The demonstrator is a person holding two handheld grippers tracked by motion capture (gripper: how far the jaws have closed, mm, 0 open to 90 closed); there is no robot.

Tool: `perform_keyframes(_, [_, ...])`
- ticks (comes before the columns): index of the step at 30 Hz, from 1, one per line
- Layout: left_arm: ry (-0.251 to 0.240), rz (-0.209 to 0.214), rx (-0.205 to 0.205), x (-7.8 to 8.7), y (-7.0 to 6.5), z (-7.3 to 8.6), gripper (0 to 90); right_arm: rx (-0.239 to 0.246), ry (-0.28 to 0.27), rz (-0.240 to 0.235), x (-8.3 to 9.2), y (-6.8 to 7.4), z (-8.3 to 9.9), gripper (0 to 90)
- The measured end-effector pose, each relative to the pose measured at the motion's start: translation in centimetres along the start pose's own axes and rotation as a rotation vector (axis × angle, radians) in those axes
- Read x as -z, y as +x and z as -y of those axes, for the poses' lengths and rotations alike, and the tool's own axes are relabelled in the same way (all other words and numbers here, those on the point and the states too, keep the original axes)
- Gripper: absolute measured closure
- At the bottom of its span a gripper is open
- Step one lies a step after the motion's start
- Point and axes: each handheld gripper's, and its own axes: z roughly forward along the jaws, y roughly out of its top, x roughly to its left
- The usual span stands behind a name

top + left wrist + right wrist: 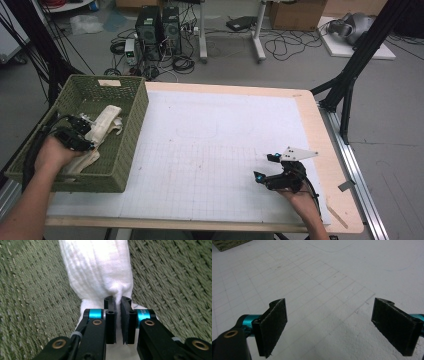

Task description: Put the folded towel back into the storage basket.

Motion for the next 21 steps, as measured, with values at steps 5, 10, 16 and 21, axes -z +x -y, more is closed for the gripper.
perform_keyframes(5, [-0.054, -0.014, 0.045, 0.5, 0.5, -0.2, 85.0, -0.001, 0.002, -0.001, 0.0, -0.1, 0.0, 12.6])
perform_keyframes(10, [-0.148, -0.026, 0.117, 1.2, 1.2, -0.5, 84.9, 0.005, 0.006, -0.004, -0.1, 0.0, 0.0, 12.6])
perform_keyframes(16, [-0.141, -0.026, 0.160, 0.7, 1.7, -0.3, 84.6, 0.003, 0.007, -0.005, -0.1, 0.0, 0.0, 12.6])
perform_keyframes(21, [-0.108, -0.020, 0.106, 0.5, 1.3, -0.3, 81.9, 0.004, 0.004, -0.005, -0.1, 0.0, 0.0, 12.6])
